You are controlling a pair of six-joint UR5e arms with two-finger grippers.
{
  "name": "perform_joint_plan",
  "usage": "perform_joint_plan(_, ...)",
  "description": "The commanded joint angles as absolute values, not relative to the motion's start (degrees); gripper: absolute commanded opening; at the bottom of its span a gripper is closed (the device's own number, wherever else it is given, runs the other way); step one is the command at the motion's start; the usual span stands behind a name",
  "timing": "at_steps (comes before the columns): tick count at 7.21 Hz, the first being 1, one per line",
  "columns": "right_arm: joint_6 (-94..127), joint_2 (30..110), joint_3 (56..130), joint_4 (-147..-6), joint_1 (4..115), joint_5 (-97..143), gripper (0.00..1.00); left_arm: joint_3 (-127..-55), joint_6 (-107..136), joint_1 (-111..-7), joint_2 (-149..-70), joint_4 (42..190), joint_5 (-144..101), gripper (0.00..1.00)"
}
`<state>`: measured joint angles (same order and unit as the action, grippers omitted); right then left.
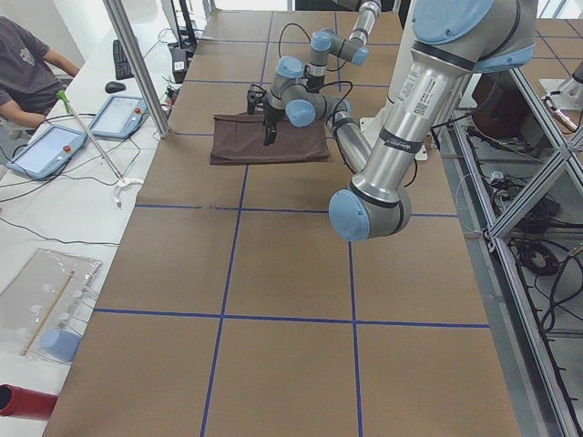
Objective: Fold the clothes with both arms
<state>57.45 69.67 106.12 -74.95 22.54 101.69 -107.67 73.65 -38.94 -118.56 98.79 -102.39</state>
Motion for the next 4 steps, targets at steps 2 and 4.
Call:
perform_joint_plan(2, 60.1, 74.1, 108.9, -75.1, 23.3, 101.4, 0.00, -107.1, 73.5, -38.9, -118.6, 98.8, -102.4, 1.00)
perform_joint_plan(4, 63.6, 75.8, 109.6, -75.5, 23.5, 101.3, 0.00, -106.9, 73.4, -38.9, -118.6, 98.8, -102.4, 1.00)
